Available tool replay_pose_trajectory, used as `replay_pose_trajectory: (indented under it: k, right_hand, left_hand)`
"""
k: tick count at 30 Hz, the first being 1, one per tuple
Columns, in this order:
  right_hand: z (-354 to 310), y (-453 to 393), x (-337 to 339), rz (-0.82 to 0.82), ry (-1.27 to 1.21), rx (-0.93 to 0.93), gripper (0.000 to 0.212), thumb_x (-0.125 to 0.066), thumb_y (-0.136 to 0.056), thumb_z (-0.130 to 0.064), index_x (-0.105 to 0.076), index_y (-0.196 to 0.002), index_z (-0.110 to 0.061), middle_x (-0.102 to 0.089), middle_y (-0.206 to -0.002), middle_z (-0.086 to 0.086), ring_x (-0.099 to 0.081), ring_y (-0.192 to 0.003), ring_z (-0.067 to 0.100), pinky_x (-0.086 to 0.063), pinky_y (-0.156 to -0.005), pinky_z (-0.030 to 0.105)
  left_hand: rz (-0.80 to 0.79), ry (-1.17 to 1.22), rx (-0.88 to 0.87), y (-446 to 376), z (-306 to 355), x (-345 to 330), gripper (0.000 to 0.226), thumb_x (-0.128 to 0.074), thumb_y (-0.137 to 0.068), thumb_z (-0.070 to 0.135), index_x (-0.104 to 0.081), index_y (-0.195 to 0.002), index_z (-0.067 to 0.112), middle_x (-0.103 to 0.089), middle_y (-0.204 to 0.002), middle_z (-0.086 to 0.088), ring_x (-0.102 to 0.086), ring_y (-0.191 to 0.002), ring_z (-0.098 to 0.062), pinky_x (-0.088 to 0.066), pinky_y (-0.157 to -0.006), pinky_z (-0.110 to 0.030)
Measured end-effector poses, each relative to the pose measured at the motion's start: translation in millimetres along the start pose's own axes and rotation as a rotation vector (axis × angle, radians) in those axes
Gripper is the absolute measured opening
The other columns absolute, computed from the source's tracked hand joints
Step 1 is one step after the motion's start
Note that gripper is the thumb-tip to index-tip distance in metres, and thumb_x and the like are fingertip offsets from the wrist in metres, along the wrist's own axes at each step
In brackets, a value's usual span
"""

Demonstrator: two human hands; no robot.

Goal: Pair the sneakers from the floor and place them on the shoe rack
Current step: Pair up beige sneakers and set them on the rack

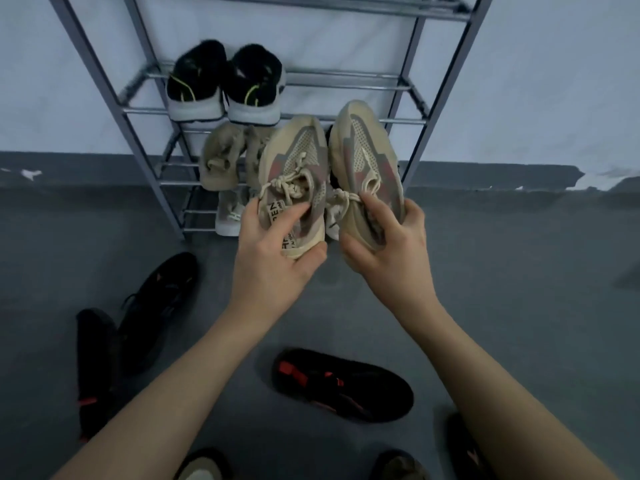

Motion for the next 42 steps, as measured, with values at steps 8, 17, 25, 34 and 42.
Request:
replay_pose_trajectory:
  k: [8, 17, 25, 34, 42]
  right_hand:
    - [-19, -85, 12, 0.089, -0.065, 0.041, 0.054, -0.069, -0.075, -0.040, -0.052, -0.125, -0.035, -0.038, -0.130, 0.005, -0.052, -0.112, 0.023, -0.047, -0.095, 0.039]
    - [10, -189, -6, 0.092, -0.023, -0.025, 0.056, -0.064, -0.070, -0.050, -0.051, -0.124, -0.038, -0.041, -0.125, 0.006, -0.052, -0.110, 0.026, -0.047, -0.096, 0.043]
    - [26, -265, -32, 0.006, 0.003, -0.045, 0.057, -0.070, -0.075, -0.045, -0.053, -0.128, -0.031, -0.042, -0.124, 0.008, -0.053, -0.109, 0.025, -0.046, -0.097, 0.037]
    - [44, -257, -45, -0.146, 0.196, -0.116, 0.063, -0.054, -0.079, -0.056, -0.035, -0.138, -0.044, -0.021, -0.150, 0.016, -0.024, -0.137, 0.037, -0.011, -0.112, 0.046]
    - [50, -256, -49, -0.068, 0.001, -0.139, 0.052, -0.061, -0.075, -0.054, -0.046, -0.124, -0.050, -0.040, -0.118, 0.004, -0.047, -0.114, 0.032, -0.035, -0.105, 0.050]
  left_hand:
    - [0.023, 0.007, -0.013, -106, 20, -8, 0.048, -0.075, -0.072, 0.025, -0.062, -0.118, 0.019, -0.039, -0.130, -0.010, -0.044, -0.117, -0.018, -0.031, -0.099, -0.018]
    - [0.007, -0.079, 0.030, -196, -3, -45, 0.048, -0.072, -0.074, 0.033, -0.061, -0.120, 0.023, -0.036, -0.134, -0.014, -0.038, -0.121, -0.032, -0.034, -0.105, -0.042]
    - [-0.009, -0.258, -0.052, -258, -27, -88, 0.039, -0.065, -0.076, 0.038, -0.067, -0.111, 0.021, -0.046, -0.125, -0.017, -0.032, -0.113, -0.039, -0.033, -0.095, -0.051]
    - [-0.284, -0.667, -0.150, -245, -54, -89, 0.073, -0.055, -0.077, 0.059, -0.030, -0.140, 0.031, -0.016, -0.150, -0.016, -0.019, -0.132, -0.036, -0.019, -0.107, -0.046]
    - [-0.180, -0.746, -0.224, -251, -62, -98, 0.065, -0.047, -0.071, 0.062, -0.057, -0.123, 0.024, -0.057, -0.119, -0.015, -0.062, -0.088, -0.036, -0.033, -0.086, -0.050]
Point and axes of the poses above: each hand's wrist, its own y-axis away from the middle knuckle, its own x-axis out of the back of the hand, z = x × y, the point moved 2 cm from there along -y, towards the middle knuckle
